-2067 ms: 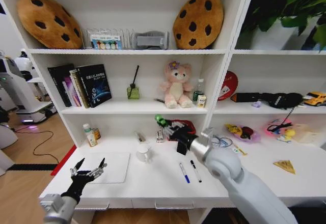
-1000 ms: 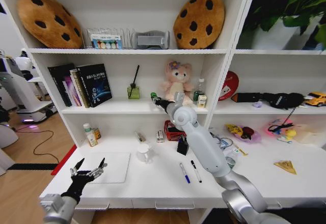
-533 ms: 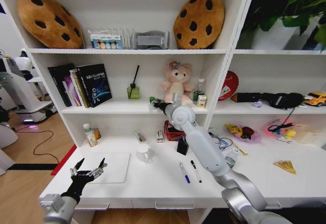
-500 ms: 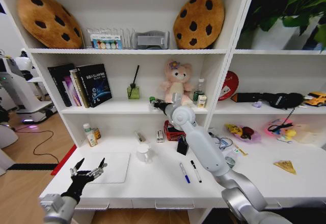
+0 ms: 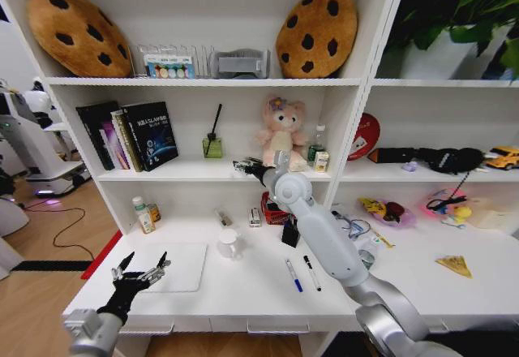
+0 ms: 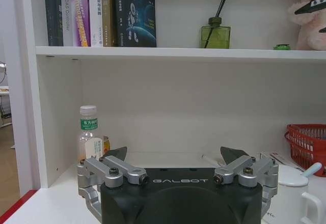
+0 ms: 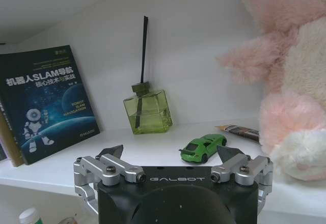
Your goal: Organize the objects on the table.
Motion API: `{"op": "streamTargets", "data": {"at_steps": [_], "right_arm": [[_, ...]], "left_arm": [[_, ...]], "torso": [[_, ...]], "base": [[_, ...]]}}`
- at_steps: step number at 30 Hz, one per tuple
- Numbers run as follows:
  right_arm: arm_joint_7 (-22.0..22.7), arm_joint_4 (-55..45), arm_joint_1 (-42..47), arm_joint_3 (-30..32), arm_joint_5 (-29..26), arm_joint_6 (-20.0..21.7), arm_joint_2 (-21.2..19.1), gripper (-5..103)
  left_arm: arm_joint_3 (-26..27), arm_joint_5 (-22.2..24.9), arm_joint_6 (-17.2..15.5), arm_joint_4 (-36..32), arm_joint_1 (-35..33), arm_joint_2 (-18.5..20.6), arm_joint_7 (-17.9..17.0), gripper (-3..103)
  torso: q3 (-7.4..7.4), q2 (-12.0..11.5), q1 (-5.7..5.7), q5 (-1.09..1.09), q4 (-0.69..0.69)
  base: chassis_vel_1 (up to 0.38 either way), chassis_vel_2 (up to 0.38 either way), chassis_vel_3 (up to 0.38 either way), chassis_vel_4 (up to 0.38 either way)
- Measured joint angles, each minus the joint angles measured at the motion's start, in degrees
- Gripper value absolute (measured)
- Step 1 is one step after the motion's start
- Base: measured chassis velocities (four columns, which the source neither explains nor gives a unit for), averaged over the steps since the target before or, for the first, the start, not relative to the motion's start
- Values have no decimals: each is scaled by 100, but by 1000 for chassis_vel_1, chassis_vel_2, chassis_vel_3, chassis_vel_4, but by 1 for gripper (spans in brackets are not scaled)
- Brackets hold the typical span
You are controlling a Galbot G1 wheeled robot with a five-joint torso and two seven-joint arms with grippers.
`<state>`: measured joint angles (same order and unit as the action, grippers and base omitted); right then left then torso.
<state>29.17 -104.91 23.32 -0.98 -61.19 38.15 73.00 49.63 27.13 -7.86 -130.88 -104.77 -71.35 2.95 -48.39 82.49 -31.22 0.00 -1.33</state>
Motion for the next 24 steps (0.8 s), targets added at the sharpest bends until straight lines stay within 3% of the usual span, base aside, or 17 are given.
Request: {"op": "streamTargets", "data": {"at_steps": [7, 10, 12, 16, 24], "right_arm": [[153, -1398, 1065, 263, -106, 95, -909, 100], [174, -1656, 1396, 370, -104, 98, -1103, 100], [108, -1975, 2192, 669, 87, 75, -1324, 100], [-76, -2143, 3481, 1165, 540, -20, -1297, 100], [-662, -1697, 4821, 1738, 1457, -306, -1038, 100]], "left_arm": [[1, 0, 0, 0, 0, -1, -1, 100], [1, 0, 0, 0, 0, 0, 0, 100], [1, 0, 0, 0, 0, 0, -1, 100], [1, 0, 0, 0, 0, -1, 0, 100], [0, 0, 0, 0, 0, 0, 0, 100]], "torso": [[0, 0, 0, 0, 0], [1, 0, 1, 1, -2], [1, 1, 1, 2, -3], [1, 1, 1, 1, -2], [1, 0, 1, 0, -1]], "base": [[0, 0, 0, 0], [0, 0, 0, 0], [0, 0, 0, 0], [0, 0, 0, 0], [0, 0, 0, 0]]}}
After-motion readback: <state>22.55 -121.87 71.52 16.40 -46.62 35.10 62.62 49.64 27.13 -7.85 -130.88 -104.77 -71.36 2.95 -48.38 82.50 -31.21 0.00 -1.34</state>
